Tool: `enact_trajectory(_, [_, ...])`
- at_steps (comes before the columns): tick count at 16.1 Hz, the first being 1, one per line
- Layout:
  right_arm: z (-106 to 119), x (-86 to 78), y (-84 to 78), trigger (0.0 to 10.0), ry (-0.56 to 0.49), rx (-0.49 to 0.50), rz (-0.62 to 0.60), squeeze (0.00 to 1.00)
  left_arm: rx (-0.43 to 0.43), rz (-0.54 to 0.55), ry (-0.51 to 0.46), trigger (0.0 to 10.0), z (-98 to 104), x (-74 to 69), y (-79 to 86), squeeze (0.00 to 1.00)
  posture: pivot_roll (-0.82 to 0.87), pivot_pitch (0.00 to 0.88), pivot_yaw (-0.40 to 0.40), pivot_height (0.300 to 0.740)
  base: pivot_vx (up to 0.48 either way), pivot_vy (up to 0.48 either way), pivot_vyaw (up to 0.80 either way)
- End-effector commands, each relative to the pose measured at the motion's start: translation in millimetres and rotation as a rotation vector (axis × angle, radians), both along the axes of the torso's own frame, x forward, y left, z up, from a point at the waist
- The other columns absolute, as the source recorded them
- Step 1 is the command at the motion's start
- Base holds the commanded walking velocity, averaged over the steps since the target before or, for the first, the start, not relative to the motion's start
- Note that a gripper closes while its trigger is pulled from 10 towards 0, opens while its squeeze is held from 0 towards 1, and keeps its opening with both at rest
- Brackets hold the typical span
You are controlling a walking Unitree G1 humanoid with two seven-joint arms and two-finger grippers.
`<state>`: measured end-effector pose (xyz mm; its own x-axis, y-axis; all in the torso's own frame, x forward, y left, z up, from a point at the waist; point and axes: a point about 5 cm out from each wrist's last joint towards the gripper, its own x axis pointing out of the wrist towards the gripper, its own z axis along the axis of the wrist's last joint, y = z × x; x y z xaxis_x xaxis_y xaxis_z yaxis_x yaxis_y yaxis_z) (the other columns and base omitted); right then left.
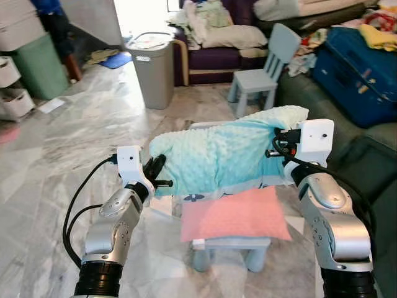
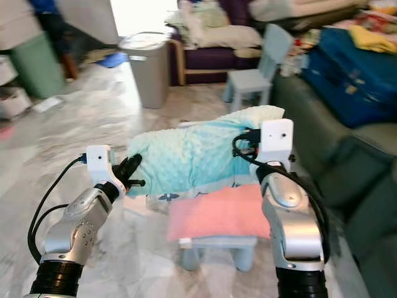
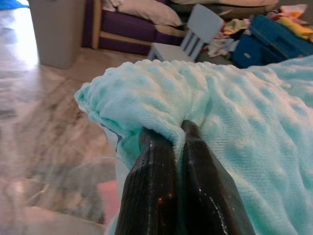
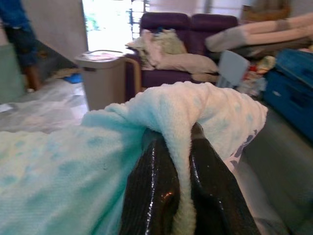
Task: Move the pillow to the sofa
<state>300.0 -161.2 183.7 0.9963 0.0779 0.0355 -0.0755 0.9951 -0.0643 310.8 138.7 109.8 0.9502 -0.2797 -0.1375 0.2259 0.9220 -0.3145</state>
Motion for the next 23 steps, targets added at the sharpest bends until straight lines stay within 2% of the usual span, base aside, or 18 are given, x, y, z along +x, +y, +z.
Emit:
enact_trajectory(1, [10,-0.5,4.6,10.0,-0.035,0.003,0.02,0.0,-0.014,-0.009,-0.015,10.0,5,2.6,1.6,0.0,-0.1,0.0,0.036,0.74,0.0,0.0,-0.78])
enact_trajectory(11, [12,-0.2,4.2,10.0,-0.035,-0.005,0.034,0.0,-0.034,-0.102,-0.008,10.0,2,-2.4,-11.7,0.0,-0.11,0.0,0.026,0.74,0.0,0.0,-0.78])
enact_trajectory(20, [11,-1.9,3.9,10.0,-0.028,-0.004,0.039,0.0,-0.05,-0.11,0.005,10.0,0,-5.8,-14.5,0.0,-0.12,0.0,0.023,0.74,0.0,0.0,-0.78])
enact_trajectory(23, [11,-2.0,3.6,10.0,-0.028,-0.001,0.039,0.0,-0.051,-0.108,0.007,10.0,-1,-5.9,-15.0,0.0,-0.12,0.0,0.023,0.74,0.0,0.0,0.0])
